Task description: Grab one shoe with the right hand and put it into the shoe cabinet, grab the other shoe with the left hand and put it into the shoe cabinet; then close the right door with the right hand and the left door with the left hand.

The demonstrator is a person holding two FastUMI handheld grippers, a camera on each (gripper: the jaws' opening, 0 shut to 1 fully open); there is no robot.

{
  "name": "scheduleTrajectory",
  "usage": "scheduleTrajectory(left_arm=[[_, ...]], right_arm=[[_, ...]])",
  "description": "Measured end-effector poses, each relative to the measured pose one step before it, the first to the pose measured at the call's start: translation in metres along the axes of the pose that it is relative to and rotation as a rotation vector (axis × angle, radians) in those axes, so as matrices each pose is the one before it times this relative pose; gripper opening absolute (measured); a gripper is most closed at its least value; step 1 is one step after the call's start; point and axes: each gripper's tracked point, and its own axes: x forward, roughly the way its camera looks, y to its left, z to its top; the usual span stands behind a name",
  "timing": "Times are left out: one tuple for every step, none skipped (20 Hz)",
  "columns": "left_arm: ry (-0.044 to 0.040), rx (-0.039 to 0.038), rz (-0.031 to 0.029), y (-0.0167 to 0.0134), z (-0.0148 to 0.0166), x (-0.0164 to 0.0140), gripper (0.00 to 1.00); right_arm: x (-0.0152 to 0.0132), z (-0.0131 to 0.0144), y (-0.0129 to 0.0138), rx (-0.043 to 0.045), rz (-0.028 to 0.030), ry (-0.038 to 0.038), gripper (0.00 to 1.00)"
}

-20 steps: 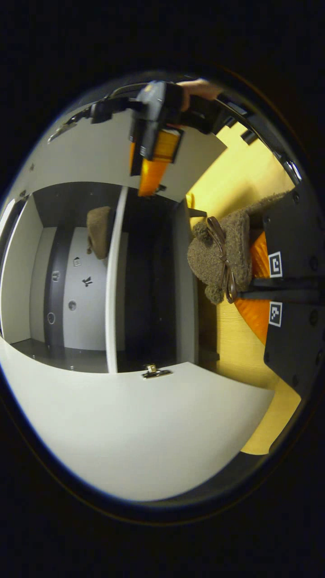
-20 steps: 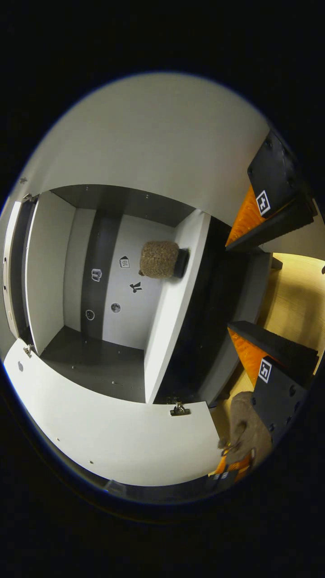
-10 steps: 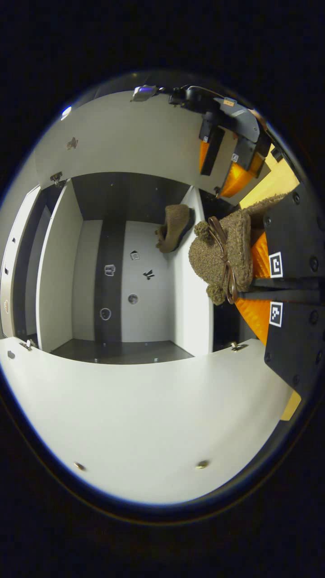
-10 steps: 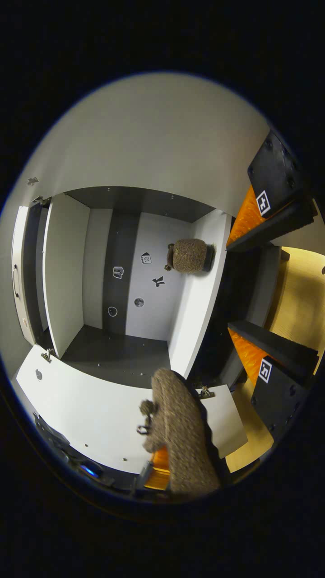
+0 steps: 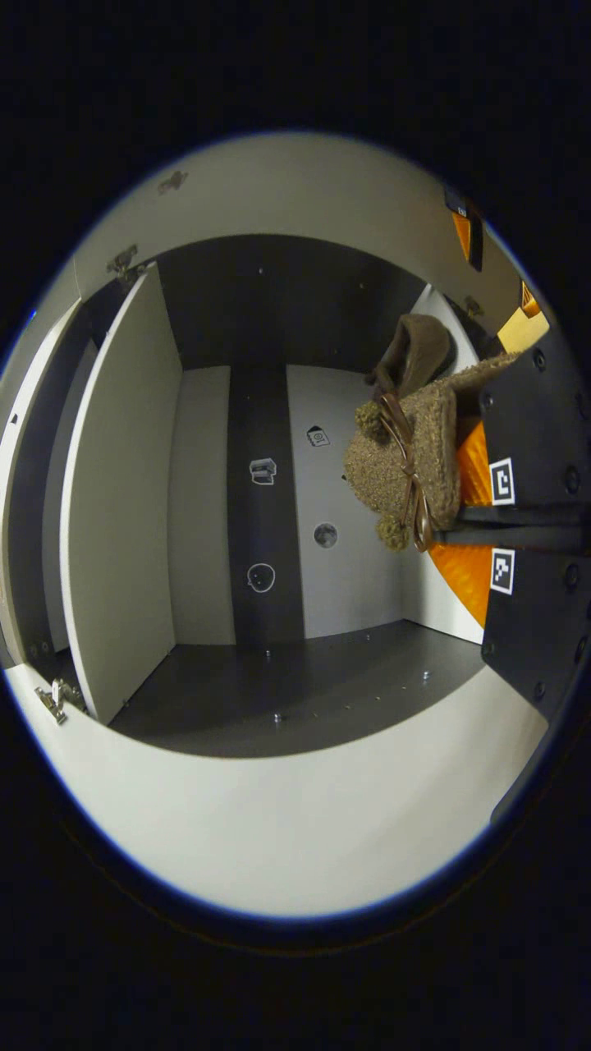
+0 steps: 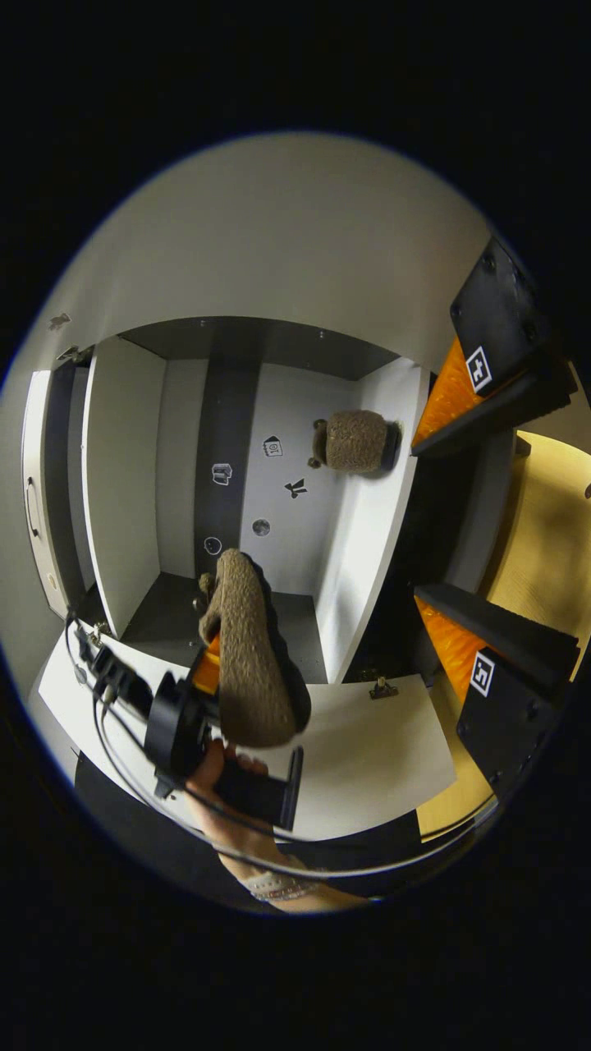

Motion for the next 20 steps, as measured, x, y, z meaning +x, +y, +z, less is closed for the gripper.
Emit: scheduleTrajectory(left_arm=[[0.00839,-0.01856,-0.00187,-0.0004,0.00074,0.01813,0.05],[0.00433,-0.01904,-0.0079,-0.00072,0.00097,0.01704,0.05],[0.00946,-0.0125,-0.00406,-0.00005,0.00096,0.02074,0.05],[0.01432,-0.00641,0.00653,0.00048,-0.00191,0.01909,0.05],[0.01157,-0.00187,0.0108,0.00191,-0.00379,0.02011,0.05],[0.00926,0.00642,0.01033,0.00037,-0.00266,0.01557,0.05],[0.01495,0.01198,0.00647,0.00072,-0.00443,0.01423,0.05],[0.01612,0.01393,0.0036,0.00089,-0.00423,0.01169,0.05],[0.01039,0.009,0.00899,0.00123,-0.00469,0.01018,0.05],[0.01249,0.00489,0.00558,-0.00077,-0.00433,0.00846,0.06],[0.0162,-0.00145,-0.00419,-0.00122,-0.00653,0.00734,0.06],[0.01966,-0.00517,-0.01052,-0.00238,-0.0064,0.00411,0.07],[0.01877,-0.00556,-0.00886,-0.00182,-0.00714,0.00596,0.08],[0.01489,-0.0046,-0.00391,-0.00113,-0.00485,0.00286,0.1],[0.01591,0.00521,0.00343,0.00066,-0.00586,0.00218,0.16],[0.00423,0.01554,0.00837,0.00236,-0.00235,0.00004,0.21],[-0.00044,0.01191,0.01077,0.00142,-0.00021,-0.0005,0.29],[0.00339,0.00964,-0.00067,0.00047,-0.00063,-0.0025,0.31],[0.00107,0.0093,0.01015,0.00219,-0.00001,-0.00071,0.44],[0.00305,0.0135,0.02666,0.0073,-0.00084,-0.00254,0.57]], right_arm=[[0.00391,0.00012,0.00069,0.00429,0.01172,-0.00207,0.98],[0.00369,-0.00126,-0.00019,-0.00075,0.00819,0.00382,0.98],[0.00368,-0.00375,-0.00061,-0.0026,0.00725,0.01025,0.98],[0.00283,-0.00263,0.00006,-0.00036,0.00695,0.00952,0.98],[0.00227,-0.00064,-0.00008,0.00424,0.00492,0.00417,0.99],[0.0012,-0.00024,0.00031,0.00793,0.00377,0.00191,0.98],[0.00142,0.00005,0.00009,0.00672,0.00343,0.00163,0.98],[0.00035,-0.001,0.00114,0.00305,0.00487,0.0038,0.98],[0.00054,-0.0007,-0.00027,-0.00287,0.00267,0.00453,0.98],[-0.00071,-0.00029,-0.00039,-0.00772,0.00155,0.00268,0.98],[0.00117,0.00104,-0.00065,-0.00609,0.00002,-0.00223,0.98],[0.00011,0.00196,-0.00103,-0.0008,-0.0029,-0.00569,0.98],[0.00169,0.00187,-0.00098,0.00343,-0.00055,-0.00498,0.98],[0.00017,0.00137,-0.00046,0.00128,0.00146,-0.00308,0.98],[0.00079,0.00007,-0.00094,-0.00596,0.00045,-0.00137,0.98],[0.00085,-0.0018,-0.00078,-0.01013,0.00051,0.00362,0.98],[0.00094,-0.00187,0.00009,-0.00774,0.00284,0.00531,0.98],[0.00015,-0.00066,0.0008,-0.00118,0.00469,0.00354,0.98],[-0.00058,-0.00071,0.00034,0.00116,0.00365,0.00059,0.98],[-0.00093,0.00077,0.00098,-0.00013,0.003,-0.00155,0.98]])
